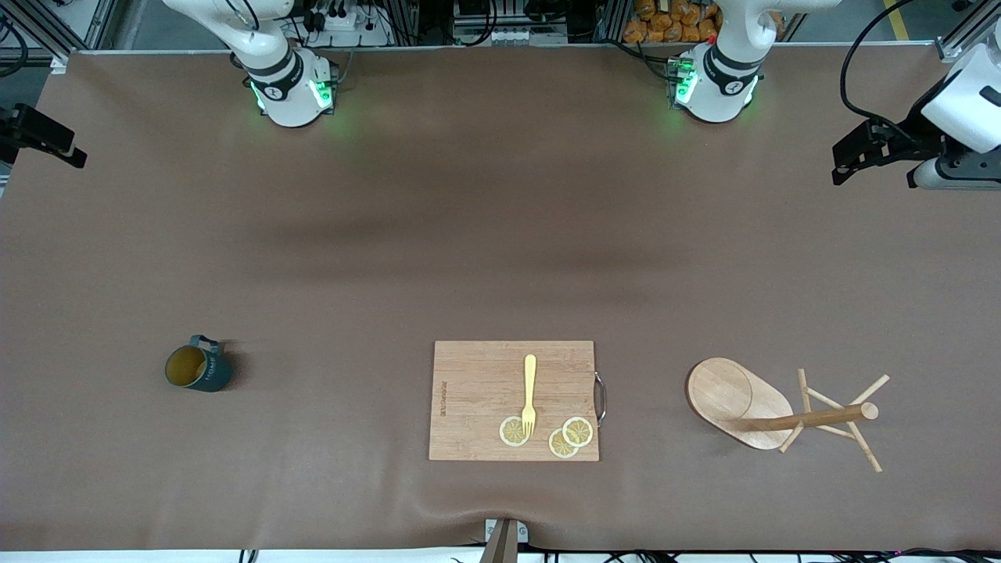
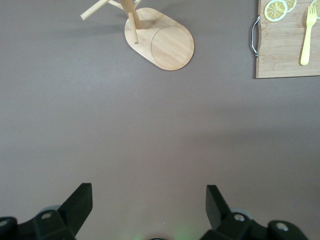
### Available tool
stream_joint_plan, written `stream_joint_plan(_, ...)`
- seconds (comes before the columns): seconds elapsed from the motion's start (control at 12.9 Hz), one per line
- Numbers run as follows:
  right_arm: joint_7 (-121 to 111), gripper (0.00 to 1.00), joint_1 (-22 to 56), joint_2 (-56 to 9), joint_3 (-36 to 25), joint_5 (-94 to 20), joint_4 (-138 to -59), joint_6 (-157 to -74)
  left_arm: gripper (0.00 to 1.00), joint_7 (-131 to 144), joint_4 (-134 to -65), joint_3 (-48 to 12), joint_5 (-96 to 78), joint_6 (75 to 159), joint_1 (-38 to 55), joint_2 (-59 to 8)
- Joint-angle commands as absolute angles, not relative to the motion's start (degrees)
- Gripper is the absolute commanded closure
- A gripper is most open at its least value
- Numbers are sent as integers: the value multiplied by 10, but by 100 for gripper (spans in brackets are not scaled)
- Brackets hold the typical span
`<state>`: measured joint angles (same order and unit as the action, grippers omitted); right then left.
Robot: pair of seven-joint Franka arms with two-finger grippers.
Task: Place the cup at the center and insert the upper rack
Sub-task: 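Reach the right gripper toward the teal mug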
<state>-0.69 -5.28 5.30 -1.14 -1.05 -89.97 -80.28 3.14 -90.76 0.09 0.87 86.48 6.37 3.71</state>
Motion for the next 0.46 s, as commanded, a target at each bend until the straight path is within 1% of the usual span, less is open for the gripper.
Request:
stream_joint_plan(0.0, -2, 0, -67, 13, -4, -11, -901, -834, 0, 35, -895, 1, 5, 853, 64, 33)
stream_joint_plan(0.15, -2, 0, -68, -38, -4, -8, -898, -883, 0, 38, -896, 1, 4, 853, 67, 33)
stream_joint_plan(0.39, -2, 0, -63, -127, -4, -9, -896, -985, 0, 39, -896, 1, 4, 853, 69, 33)
